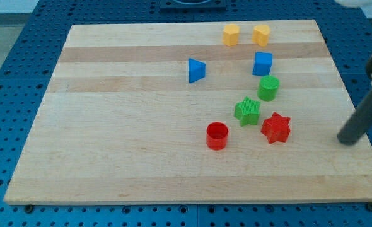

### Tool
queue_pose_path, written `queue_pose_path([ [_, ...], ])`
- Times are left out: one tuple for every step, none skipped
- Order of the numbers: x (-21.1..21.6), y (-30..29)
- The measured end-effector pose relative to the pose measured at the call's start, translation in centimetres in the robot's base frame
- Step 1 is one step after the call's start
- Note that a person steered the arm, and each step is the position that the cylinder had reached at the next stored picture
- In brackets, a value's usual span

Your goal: Push the red star closer to the red circle

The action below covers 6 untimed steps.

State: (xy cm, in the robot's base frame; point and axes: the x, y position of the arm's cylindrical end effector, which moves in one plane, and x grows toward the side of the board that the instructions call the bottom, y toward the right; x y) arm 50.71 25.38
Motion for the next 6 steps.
queue_pose_path([
  [1.1, -8.1],
  [2.8, -20.6],
  [2.7, -33.3],
  [4.2, -31.5],
  [6.4, -18.2],
  [3.1, -10.3],
])
